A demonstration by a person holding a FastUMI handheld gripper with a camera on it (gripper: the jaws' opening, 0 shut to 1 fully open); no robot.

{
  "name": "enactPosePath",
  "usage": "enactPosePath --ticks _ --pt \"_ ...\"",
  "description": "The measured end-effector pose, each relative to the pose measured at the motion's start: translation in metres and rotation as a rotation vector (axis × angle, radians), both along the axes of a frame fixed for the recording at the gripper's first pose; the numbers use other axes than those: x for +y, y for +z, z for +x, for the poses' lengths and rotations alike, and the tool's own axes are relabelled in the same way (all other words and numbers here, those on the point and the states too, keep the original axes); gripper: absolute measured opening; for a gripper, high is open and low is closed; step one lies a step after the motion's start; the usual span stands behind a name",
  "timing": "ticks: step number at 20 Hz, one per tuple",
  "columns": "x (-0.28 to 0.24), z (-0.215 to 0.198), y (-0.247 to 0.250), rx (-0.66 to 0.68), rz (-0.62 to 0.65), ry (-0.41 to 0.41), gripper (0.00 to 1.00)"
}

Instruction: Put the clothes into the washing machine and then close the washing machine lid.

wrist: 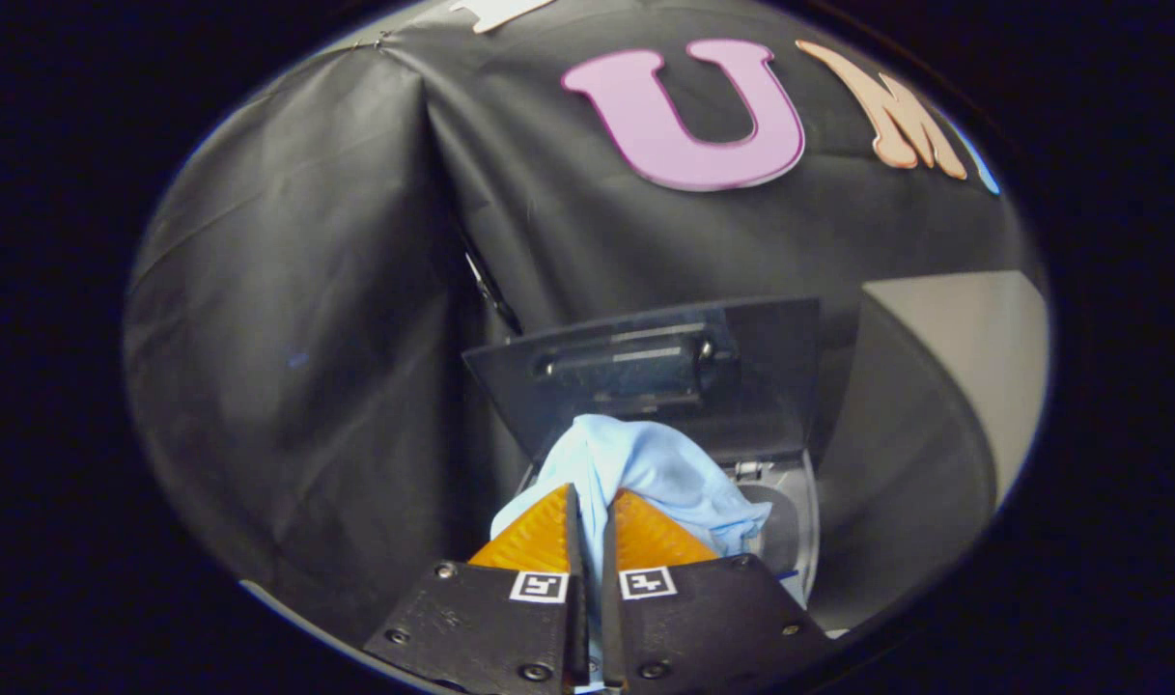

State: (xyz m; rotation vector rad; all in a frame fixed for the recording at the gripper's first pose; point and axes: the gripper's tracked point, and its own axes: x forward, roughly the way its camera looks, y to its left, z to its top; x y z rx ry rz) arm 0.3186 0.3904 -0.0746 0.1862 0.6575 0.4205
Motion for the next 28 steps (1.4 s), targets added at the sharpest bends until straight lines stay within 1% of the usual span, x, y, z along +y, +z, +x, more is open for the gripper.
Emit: enactPosePath --ticks 2,6,8,14,17,18,19,20,22,24,25,28 --pt "0.003 0.005 -0.004 0.012 -0.014 0.000 0.06" --pt "-0.001 0.003 0.003 0.030 -0.042 -0.009 0.06" --pt "-0.002 0.004 0.001 0.039 -0.067 -0.039 0.06" --pt "-0.001 0.007 0.026 0.070 -0.169 -0.052 0.07" --pt "-0.003 0.005 0.012 0.089 -0.170 -0.065 0.09" --pt "-0.004 0.007 0.012 0.084 -0.178 -0.080 0.10" --pt "-0.003 0.006 0.013 0.084 -0.190 -0.079 0.12" --pt "-0.005 0.006 0.017 0.083 -0.208 -0.072 0.13" --pt "0.000 0.009 0.045 0.055 -0.207 -0.059 0.16" --pt "0.002 0.017 0.051 0.007 -0.160 -0.066 0.39" --pt "-0.001 0.017 0.051 -0.001 -0.162 -0.071 0.51" --pt "-0.011 0.022 0.070 -0.059 -0.222 -0.068 0.87"
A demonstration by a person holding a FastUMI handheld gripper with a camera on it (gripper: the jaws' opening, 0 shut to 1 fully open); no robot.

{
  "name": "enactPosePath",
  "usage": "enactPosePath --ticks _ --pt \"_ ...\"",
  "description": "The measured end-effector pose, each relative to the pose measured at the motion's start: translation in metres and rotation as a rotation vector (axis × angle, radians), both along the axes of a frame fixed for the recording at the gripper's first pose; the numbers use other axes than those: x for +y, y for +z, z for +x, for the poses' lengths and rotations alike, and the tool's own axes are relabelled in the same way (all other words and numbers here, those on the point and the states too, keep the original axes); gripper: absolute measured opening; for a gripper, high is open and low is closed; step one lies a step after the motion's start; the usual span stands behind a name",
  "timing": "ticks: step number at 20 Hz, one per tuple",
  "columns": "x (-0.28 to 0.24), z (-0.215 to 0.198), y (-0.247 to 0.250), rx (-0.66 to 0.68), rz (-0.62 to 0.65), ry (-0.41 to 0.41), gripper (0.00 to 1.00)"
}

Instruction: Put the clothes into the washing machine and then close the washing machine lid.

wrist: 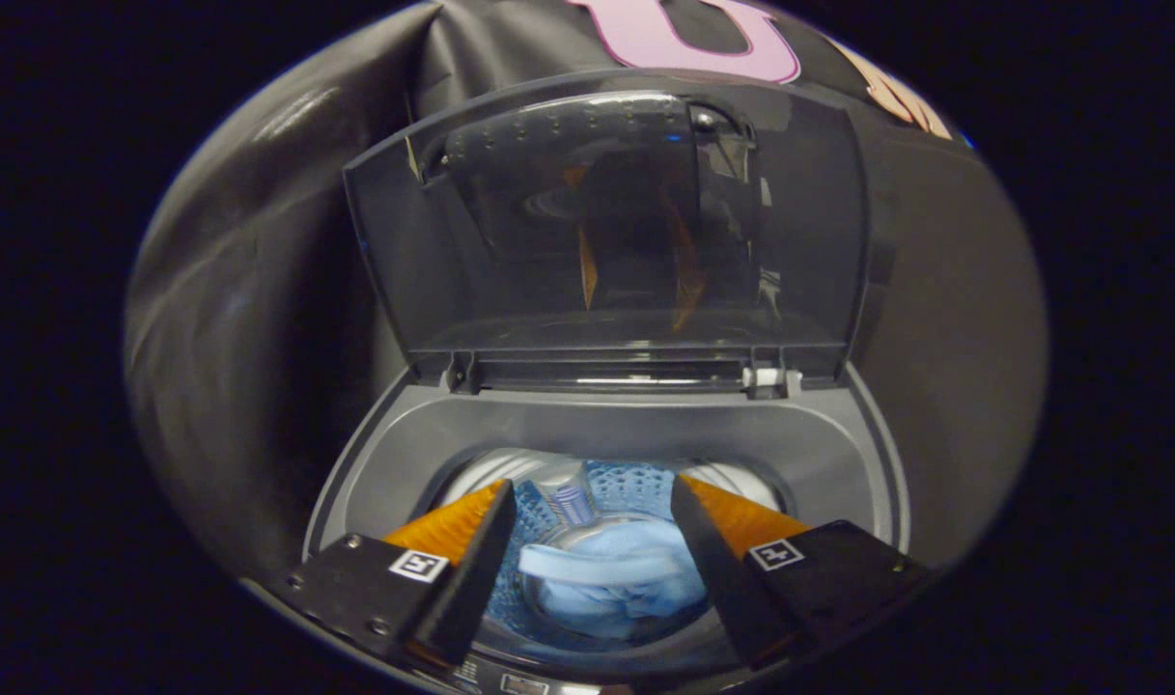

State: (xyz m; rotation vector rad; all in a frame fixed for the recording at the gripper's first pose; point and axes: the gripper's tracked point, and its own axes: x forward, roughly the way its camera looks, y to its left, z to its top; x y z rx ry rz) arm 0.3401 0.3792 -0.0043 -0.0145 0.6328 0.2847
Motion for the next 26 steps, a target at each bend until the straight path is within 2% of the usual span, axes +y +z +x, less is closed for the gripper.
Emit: enactPosePath --ticks 1,12,16,21,26 --pt "-0.004 0.004 0.009 -0.028 -0.021 -0.006 0.98" --pt "0.005 0.024 0.183 -0.314 0.126 -0.078 0.98" --pt "0.011 0.052 0.233 -0.404 0.099 -0.061 0.97" --pt "0.012 0.100 0.272 -0.524 0.077 -0.087 0.97" --pt "0.029 0.144 0.263 -0.542 0.070 -0.068 0.96"
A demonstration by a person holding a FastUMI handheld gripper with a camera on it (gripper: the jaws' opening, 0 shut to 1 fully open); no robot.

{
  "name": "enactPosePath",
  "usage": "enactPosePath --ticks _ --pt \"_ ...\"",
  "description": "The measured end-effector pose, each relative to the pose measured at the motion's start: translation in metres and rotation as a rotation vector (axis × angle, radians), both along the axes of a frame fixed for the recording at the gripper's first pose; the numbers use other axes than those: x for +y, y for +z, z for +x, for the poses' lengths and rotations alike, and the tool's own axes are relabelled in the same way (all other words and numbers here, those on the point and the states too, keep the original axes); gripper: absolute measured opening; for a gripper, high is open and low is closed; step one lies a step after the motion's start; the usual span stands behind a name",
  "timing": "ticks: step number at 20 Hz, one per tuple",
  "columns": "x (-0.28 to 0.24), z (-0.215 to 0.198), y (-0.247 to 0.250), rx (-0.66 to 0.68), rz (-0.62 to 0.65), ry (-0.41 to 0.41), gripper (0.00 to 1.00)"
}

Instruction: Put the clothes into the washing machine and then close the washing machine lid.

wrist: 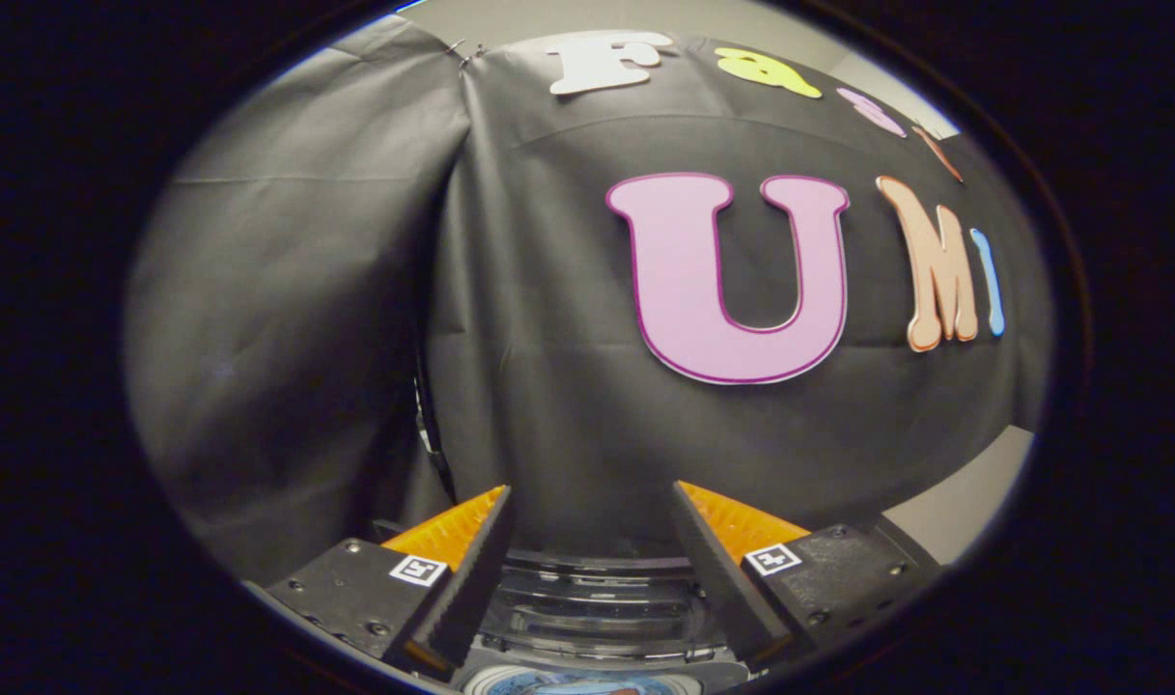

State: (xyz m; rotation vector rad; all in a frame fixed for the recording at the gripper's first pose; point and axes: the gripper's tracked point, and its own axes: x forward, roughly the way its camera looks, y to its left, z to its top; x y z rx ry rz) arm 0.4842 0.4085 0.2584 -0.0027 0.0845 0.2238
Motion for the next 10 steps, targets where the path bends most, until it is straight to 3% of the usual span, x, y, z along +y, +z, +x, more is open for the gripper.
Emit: enactPosePath --ticks 7,10 --pt "0.000 0.044 -0.048 0.080 0.001 -0.050 0.96" --pt "-0.003 0.041 -0.055 0.080 0.012 -0.048 0.97"
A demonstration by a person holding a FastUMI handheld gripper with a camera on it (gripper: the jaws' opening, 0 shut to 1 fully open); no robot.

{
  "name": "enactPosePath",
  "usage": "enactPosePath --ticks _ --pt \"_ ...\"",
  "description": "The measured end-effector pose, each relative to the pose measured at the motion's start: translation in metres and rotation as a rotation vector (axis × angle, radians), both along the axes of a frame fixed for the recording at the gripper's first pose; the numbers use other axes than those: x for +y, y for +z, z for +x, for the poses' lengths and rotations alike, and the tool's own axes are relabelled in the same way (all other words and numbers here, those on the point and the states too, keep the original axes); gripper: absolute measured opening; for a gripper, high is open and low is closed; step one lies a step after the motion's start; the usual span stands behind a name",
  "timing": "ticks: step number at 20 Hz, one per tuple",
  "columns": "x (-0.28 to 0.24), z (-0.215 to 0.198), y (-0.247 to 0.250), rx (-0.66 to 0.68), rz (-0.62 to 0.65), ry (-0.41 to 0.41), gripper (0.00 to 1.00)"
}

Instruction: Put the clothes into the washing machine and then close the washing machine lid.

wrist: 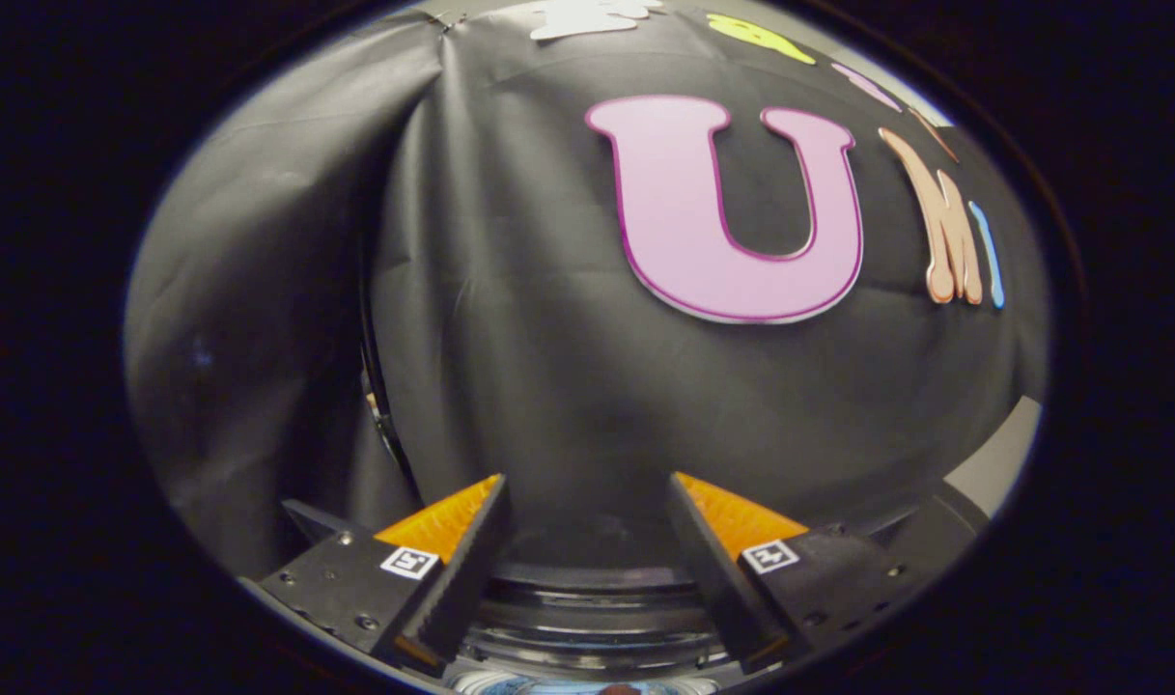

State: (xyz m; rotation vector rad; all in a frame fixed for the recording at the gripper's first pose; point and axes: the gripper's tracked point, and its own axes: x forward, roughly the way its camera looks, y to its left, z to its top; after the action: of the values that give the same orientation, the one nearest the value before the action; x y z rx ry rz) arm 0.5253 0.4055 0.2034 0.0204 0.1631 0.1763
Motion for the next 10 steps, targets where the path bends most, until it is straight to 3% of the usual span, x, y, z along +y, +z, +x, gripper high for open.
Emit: enactPosePath --ticks 10 --pt "0.0004 -0.0067 0.0029 -0.015 -0.013 -0.006 0.98"
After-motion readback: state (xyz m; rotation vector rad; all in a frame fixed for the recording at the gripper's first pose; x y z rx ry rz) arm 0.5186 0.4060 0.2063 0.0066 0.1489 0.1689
